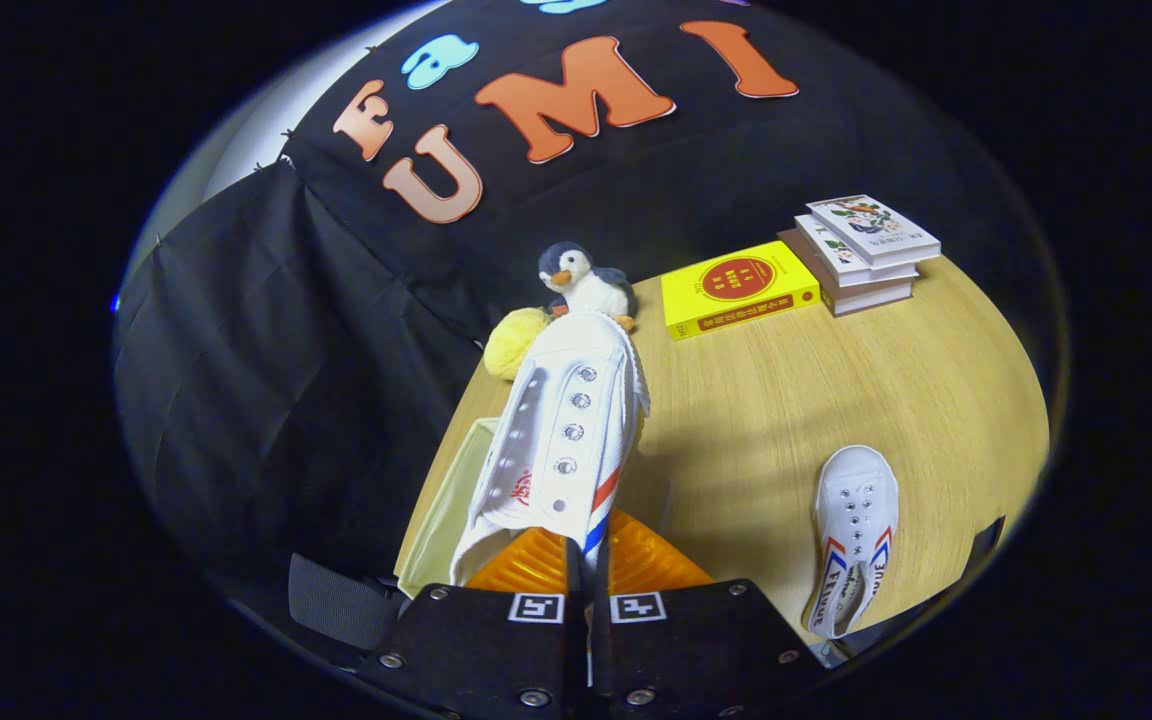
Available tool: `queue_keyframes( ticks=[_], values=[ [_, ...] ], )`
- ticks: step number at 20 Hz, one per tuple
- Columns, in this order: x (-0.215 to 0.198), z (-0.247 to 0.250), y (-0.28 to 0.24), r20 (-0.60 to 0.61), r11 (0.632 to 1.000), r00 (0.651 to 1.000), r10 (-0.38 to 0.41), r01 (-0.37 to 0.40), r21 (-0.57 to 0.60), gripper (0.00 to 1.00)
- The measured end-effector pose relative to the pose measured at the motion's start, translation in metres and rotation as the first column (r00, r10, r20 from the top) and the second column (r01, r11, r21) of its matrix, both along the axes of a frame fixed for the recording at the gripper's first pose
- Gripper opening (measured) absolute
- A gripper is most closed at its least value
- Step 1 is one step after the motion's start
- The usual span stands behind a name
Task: Open the storage box then place both shoes into the box .Put the left shoe in first, then the right shoe, with the right side of both shoes facing outward in a uniform manner.
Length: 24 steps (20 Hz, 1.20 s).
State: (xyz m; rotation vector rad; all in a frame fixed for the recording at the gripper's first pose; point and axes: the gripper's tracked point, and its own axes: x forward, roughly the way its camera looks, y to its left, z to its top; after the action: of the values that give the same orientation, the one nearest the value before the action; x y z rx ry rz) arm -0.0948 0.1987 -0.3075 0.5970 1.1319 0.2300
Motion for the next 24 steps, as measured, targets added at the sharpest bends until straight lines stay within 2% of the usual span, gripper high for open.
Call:
queue_keyframes(
  ticks=[4, 12, 18, 22, 24],
  values=[
    [-0.002, 0.005, 0.051, -0.005, 0.996, 0.997, 0.077, -0.077, 0.038, 0.02],
    [-0.028, -0.049, 0.119, -0.174, 0.987, 0.972, 0.158, -0.160, 0.004, 0.03],
    [-0.056, -0.100, 0.129, -0.365, 0.978, 0.916, 0.167, -0.200, -0.054, 0.04],
    [-0.047, -0.114, 0.139, -0.392, 0.980, 0.907, 0.153, -0.190, -0.058, 0.05],
    [-0.045, -0.112, 0.154, -0.386, 0.982, 0.906, 0.171, -0.189, -0.008, 0.11]
  ],
)
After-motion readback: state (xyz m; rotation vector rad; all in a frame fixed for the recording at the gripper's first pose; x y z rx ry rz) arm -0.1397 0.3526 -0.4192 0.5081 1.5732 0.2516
